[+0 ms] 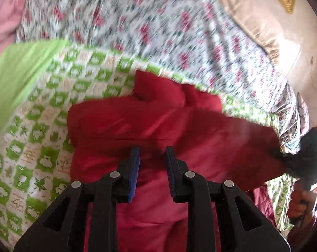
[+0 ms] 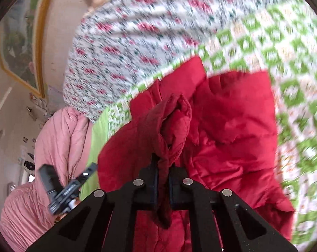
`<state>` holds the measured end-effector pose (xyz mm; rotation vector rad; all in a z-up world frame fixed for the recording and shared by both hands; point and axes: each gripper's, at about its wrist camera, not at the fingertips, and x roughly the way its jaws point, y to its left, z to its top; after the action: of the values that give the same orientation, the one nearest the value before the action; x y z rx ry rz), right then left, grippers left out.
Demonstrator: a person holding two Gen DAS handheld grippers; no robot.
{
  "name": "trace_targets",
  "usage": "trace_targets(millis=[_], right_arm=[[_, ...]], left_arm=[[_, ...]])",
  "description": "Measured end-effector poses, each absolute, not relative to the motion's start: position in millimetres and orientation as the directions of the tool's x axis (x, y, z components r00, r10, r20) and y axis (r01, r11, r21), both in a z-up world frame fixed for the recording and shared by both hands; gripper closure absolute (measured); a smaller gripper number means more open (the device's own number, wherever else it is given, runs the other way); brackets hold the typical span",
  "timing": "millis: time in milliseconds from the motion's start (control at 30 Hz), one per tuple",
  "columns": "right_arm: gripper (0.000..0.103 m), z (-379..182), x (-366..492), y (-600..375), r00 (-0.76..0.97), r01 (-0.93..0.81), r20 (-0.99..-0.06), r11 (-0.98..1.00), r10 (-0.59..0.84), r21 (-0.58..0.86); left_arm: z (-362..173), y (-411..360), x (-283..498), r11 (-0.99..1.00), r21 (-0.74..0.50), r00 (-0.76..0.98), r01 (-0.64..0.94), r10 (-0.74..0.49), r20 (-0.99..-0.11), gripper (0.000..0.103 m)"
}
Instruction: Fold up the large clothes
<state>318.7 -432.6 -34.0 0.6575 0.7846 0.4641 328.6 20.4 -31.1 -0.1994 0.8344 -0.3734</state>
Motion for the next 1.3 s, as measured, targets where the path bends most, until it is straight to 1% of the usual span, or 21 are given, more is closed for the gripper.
trace_targets(millis=[100, 233, 300, 400, 500, 533, 600, 700, 733, 800, 867, 933, 1067, 1133, 1233, 1300], right_arm=[[0.097, -33.6, 315.4, -439.6, 0.641, -0.132, -0.504, 0.731, 0.579, 0.67], [0.098, -69.0, 322.2, -444.0, 0.622, -0.053, -0.593, 0.783, 0.511, 0.619], [0.098, -88.8, 325.7, -449.1, 0.612, -0.019, -0.615, 0.787, 0.497, 0.617], [0.097, -107.7, 326.2, -456.2, 0.61, 0.003, -0.61, 0.768, 0.505, 0.64], [0.092, -101.9, 320.5, -458.4, 0.619, 0.011, -0.619, 0.783, 0.482, 0.622], [0.086, -96.4, 317.5, -458.7, 0.624, 0.018, -0.627, 0.794, 0.466, 0.608], [0.082, -80.3, 309.5, -459.4, 0.659, 0.052, -0.646, 0.833, 0.385, 0.55], [0.082, -46.1, 290.7, -451.6, 0.757, 0.079, -0.612, 0.897, 0.229, 0.434], [0.082, -37.5, 286.6, -445.8, 0.778, 0.058, -0.588, 0.905, 0.223, 0.421], [0.082, -32.5, 289.6, -429.9, 0.768, -0.017, -0.573, 0.903, 0.286, 0.429], [0.082, -37.0, 299.4, -407.9, 0.734, -0.071, -0.597, 0.911, 0.324, 0.407], [0.083, -46.2, 311.2, -390.7, 0.711, -0.093, -0.629, 0.929, 0.314, 0.358], [0.084, -84.5, 333.2, -392.2, 0.655, -0.007, -0.722, 0.958, 0.222, 0.288], [0.089, -99.5, 337.1, -403.8, 0.648, 0.002, -0.718, 0.942, 0.254, 0.335], [0.091, -104.1, 334.0, -414.5, 0.653, 0.005, -0.704, 0.928, 0.279, 0.372], [0.094, -106.4, 335.1, -416.8, 0.654, 0.006, -0.7, 0.924, 0.286, 0.382]], left_arm=[[-54.8, 17.3, 331.4, 0.903, -0.343, 0.566, 0.259, -0.43, -0.703, 0.081], [-68.7, 11.8, 328.5, 0.895, -0.345, 0.554, 0.281, -0.445, -0.704, 0.081], [-68.8, 7.9, 325.1, 0.897, -0.332, 0.553, 0.293, -0.442, -0.706, 0.081], [-71.4, 2.4, 326.8, 0.907, -0.299, 0.554, 0.295, -0.418, -0.72, 0.081], [-73.1, -1.8, 325.9, 0.918, -0.264, 0.563, 0.296, -0.391, -0.728, 0.081], [-74.0, -2.0, 325.9, 0.921, -0.257, 0.566, 0.294, -0.385, -0.729, 0.081], [-74.7, -2.0, 325.4, 0.923, -0.251, 0.571, 0.291, -0.378, -0.729, 0.081], [-75.6, -2.0, 325.1, 0.925, -0.247, 0.575, 0.287, -0.373, -0.728, 0.081], [-75.8, -2.5, 325.0, 0.927, -0.242, 0.576, 0.287, -0.369, -0.73, 0.081], [-75.8, -3.8, 324.5, 0.929, -0.232, 0.578, 0.287, -0.361, -0.732, 0.081], [-76.0, -5.1, 324.4, 0.932, -0.223, 0.579, 0.286, -0.353, -0.735, 0.081], [-75.7, -5.4, 324.1, 0.934, -0.218, 0.579, 0.285, -0.348, -0.737, 0.081], [-69.5, -4.7, 320.6, 0.934, -0.197, 0.574, 0.298, -0.34, -0.745, 0.081], [-59.6, 1.7, 317.1, 0.927, -0.22, 0.572, 0.304, -0.362, -0.736, 0.081], [-45.5, 13.0, 312.2, 0.925, -0.237, 0.595, 0.297, -0.374, -0.711, 0.081], [-47.9, 16.0, 315.0, 0.942, -0.197, 0.592, 0.273, -0.326, -0.737, 0.081]])
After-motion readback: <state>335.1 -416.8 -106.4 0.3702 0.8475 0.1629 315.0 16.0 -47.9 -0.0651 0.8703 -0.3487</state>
